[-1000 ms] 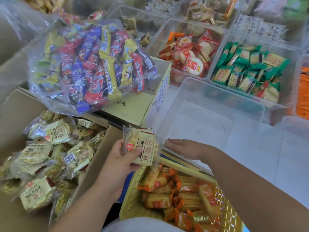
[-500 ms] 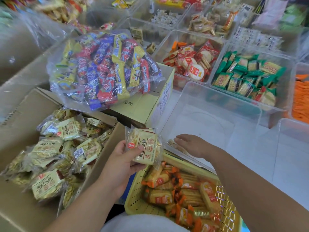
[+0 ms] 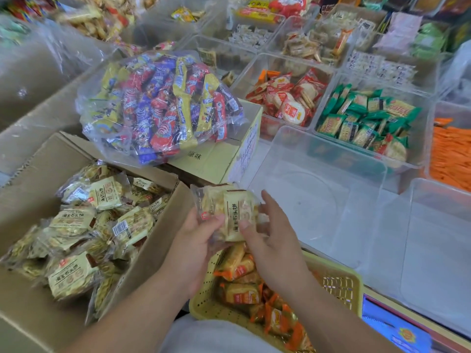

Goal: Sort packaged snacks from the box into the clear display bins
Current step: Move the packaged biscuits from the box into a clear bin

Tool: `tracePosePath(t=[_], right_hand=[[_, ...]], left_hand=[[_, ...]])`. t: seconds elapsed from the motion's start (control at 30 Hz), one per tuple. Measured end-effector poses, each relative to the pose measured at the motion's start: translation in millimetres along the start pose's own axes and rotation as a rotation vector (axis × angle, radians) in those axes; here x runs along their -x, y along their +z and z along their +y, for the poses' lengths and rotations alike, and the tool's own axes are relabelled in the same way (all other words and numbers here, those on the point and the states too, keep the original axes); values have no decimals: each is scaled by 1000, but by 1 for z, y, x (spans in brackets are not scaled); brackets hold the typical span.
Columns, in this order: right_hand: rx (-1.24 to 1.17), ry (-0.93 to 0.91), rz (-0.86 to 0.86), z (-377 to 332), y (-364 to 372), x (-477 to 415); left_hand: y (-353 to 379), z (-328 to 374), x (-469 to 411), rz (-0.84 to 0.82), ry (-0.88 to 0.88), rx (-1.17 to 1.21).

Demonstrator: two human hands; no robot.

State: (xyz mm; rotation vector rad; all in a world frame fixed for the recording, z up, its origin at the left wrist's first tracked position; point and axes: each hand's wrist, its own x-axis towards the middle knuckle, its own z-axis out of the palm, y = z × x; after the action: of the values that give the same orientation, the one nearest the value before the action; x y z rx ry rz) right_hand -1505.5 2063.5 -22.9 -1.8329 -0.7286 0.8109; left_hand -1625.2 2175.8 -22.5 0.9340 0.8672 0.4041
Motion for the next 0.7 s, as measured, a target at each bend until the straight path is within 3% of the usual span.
tracePosePath(t=[0.17,0.37,0.47,0.7], right_hand=[[117,-114,144,-1,1,5],[286,-5,-50,-3,-7,7],[351,-31,-29,4,-12,2],[215,-71,71,27,-46,-28]], left_hand=[[4,2,-1,-24,26,-82],[9,-8,0,-73,-73,-122],[6,-12,-5,-69,-100,-146],[-7,-18,-21,35,-194,-26]])
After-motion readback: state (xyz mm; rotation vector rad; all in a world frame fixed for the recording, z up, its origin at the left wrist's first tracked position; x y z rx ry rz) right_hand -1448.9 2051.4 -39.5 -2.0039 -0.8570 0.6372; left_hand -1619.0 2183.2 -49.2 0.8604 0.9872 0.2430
